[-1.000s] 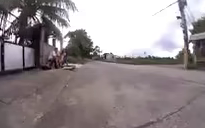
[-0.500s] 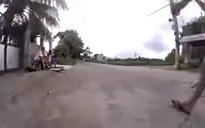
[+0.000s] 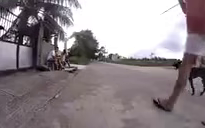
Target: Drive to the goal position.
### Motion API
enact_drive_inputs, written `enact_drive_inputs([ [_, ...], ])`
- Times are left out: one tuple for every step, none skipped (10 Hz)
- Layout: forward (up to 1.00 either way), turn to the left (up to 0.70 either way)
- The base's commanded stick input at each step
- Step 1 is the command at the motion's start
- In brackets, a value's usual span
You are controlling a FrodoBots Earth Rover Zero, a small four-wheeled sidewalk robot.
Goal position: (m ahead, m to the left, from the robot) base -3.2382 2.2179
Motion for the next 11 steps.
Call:
enact_drive_inputs([
  [0.28,0.0],
  [0.35,0.0],
  [0.45,0.0],
  [0.0,0.0],
  [0.0,0.0],
  [0.0,0.0],
  [0.0,0.0],
  [0.0,0.0],
  [0.0,0.0],
  [0.7,0.0],
  [0.7,0.0],
])
